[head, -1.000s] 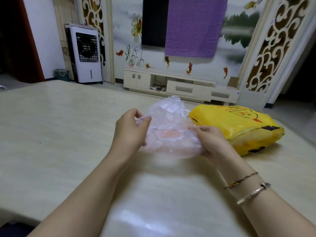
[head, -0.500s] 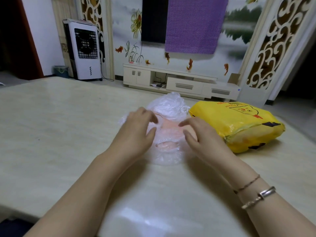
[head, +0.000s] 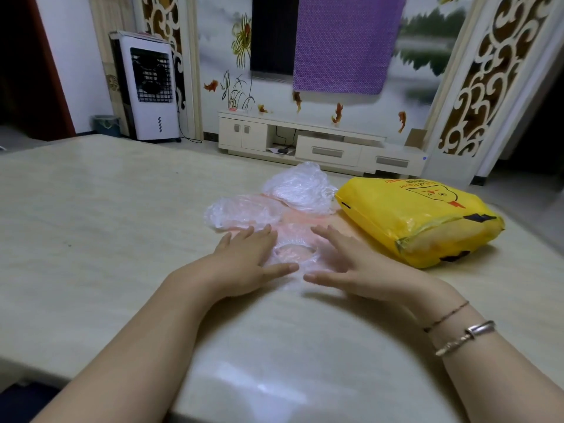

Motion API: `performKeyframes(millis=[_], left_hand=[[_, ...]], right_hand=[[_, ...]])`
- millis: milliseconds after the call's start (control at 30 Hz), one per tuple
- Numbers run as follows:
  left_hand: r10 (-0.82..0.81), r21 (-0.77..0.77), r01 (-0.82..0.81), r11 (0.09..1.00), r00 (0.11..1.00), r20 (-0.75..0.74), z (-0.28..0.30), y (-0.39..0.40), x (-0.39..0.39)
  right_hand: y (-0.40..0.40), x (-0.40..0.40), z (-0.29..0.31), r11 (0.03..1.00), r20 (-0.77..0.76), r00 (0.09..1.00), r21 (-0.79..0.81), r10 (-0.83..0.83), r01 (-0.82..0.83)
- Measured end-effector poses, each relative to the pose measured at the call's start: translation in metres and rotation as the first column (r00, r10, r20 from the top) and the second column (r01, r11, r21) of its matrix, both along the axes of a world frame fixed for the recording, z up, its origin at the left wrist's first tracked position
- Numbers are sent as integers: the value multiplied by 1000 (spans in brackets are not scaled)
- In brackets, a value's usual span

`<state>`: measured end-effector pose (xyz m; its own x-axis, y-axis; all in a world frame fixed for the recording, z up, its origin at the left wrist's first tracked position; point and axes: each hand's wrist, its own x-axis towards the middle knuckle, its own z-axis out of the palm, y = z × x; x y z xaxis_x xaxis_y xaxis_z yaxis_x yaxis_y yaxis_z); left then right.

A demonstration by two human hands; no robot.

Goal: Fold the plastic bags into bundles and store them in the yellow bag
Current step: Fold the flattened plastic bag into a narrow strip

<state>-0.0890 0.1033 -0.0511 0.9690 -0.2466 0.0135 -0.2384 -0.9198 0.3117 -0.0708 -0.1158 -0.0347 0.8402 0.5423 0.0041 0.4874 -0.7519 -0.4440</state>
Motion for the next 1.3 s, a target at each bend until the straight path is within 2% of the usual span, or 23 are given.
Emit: performKeyframes(millis=[33, 100, 167, 300, 433, 500, 633, 733, 867, 1033, 1200, 1300], left_hand=[[7, -93, 0, 996, 997, 76, 2, 0, -1], [12, -288, 49, 956, 979, 205, 7, 0, -3], [-1, -382, 91, 920, 973, 230, 11, 1, -5], [-25, -373, 56, 926, 996, 87, 8, 4, -5], [-25, -333, 24, 943, 1000, 3, 9, 4, -6], [-22, -314, 19, 949, 1000, -6, 11, 5, -8], [-25, -320, 43, 946, 998, 59, 8, 5, -4], [44, -338, 6, 941, 989, 139, 8, 4, 3], [197, -423, -128, 897, 973, 124, 7, -2, 14], [324, -328, -249, 911, 925, 199, -2, -3, 19], [424, -44, -428, 903, 866, 265, 0, 0, 16], [439, 71, -480, 874, 844, 309, 2, 0, 15]], right_hand=[[-3, -3, 6, 999, 4, 1000, 41, 6, -6], [-10, -5, 14, 1000, 33, 999, 27, 9, -10], [-14, -7, 18, 999, 45, 999, -44, 19, -17], [-13, -8, 18, 992, 33, 999, -122, 39, -35], [-7, 3, 3, 998, 225, 974, -68, 21, -5], [-3, 6, -2, 999, 291, 956, 9, -35, 34], [-2, 11, -3, 955, 205, 952, 241, -226, 175], [2, 18, -7, 893, 104, 941, 363, -323, 267], [8, 24, -14, 840, 112, 889, 397, -444, 370], [10, 29, -20, 865, 225, 837, 186, -499, 465], [17, 29, -18, 853, 371, 795, -13, -480, 521], [15, 29, -19, 830, 369, 787, -69, -494, 553]])
